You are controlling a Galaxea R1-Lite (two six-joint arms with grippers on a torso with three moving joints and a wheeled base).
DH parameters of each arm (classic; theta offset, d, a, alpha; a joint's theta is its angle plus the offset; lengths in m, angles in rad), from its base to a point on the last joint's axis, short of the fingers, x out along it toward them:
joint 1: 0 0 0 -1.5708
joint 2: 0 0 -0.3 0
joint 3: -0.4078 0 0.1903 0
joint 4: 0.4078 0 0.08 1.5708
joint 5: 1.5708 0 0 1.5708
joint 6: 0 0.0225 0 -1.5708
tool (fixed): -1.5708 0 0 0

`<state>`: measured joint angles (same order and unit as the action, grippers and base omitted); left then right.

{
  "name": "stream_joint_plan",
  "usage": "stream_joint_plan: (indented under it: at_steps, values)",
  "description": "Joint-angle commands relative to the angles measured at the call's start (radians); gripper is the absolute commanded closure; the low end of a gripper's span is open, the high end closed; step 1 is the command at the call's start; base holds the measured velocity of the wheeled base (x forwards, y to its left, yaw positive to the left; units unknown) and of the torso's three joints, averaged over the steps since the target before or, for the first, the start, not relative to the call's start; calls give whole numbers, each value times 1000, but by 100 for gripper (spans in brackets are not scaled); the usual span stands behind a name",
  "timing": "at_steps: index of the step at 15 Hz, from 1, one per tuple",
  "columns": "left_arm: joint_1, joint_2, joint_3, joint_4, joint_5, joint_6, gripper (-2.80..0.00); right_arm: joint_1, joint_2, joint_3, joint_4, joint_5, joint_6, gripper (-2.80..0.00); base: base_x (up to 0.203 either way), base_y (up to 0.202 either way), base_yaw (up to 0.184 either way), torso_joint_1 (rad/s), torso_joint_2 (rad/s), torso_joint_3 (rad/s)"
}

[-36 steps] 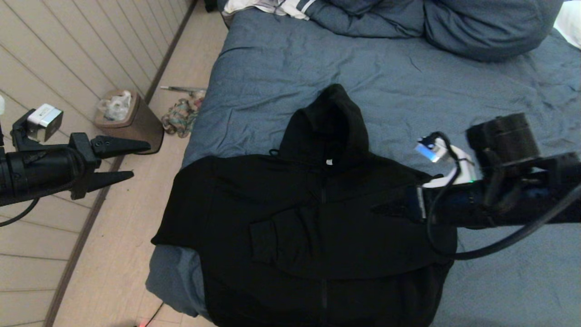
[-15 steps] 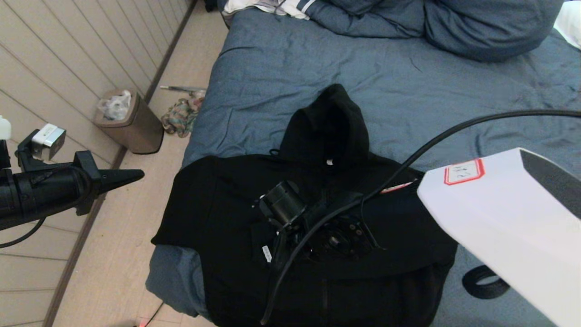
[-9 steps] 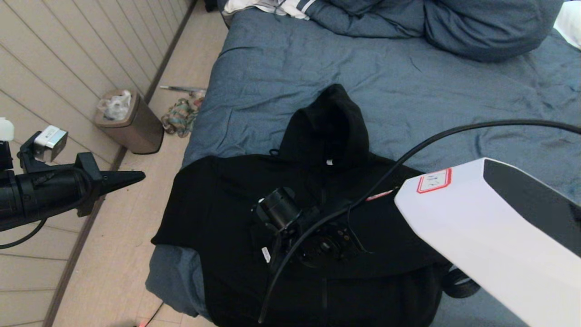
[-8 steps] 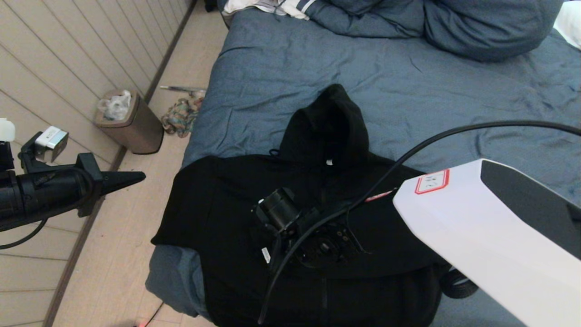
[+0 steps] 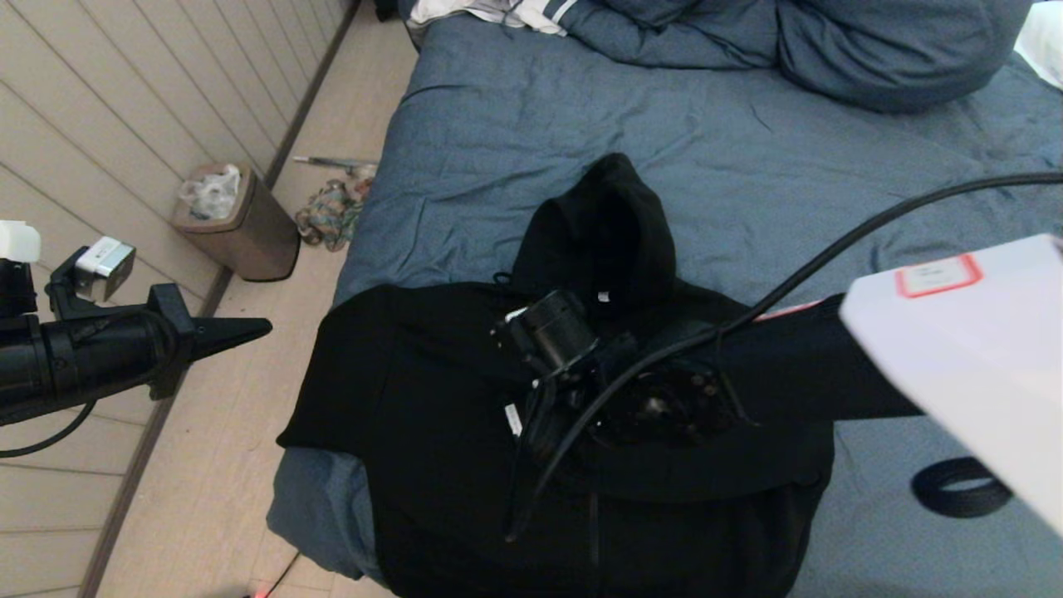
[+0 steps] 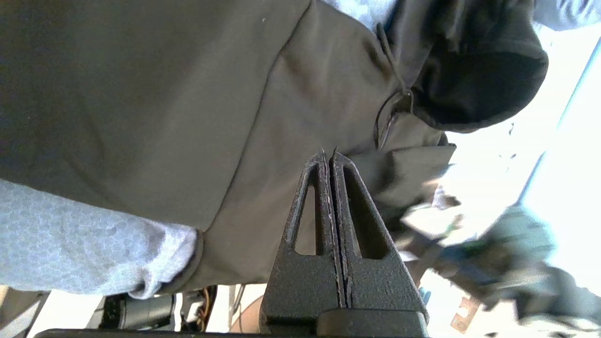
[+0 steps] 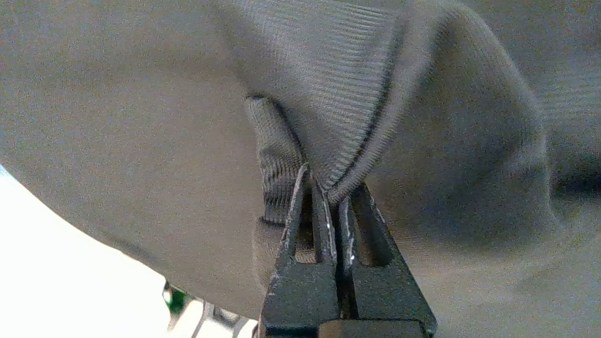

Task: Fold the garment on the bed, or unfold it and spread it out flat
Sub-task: Unfold the black sweatshirt

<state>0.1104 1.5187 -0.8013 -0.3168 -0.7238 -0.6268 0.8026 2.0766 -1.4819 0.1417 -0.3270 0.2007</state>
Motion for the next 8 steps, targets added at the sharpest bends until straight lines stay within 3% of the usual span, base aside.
stream_joint_plan:
  at_steps: [1, 3, 6, 8]
  values:
    - [0, 1, 1, -1, -3, -4, 0, -51, -166, 32, 3, -2, -5, 0, 0, 0, 0, 0, 0, 0]
    - [0, -8, 1, 1, -15, -5, 0, -190, -306, 90, 5, -2, -33, 0, 0, 0, 0, 0, 0, 0]
    - [0, -20, 2, 5, -17, -5, 0, -487, -447, 187, 7, 19, -97, 0, 0, 0, 0, 0, 0, 0]
    - [0, -25, 9, 2, -17, -5, 0, -712, -508, 239, 5, 101, -138, 0, 0, 0, 0, 0, 0, 0]
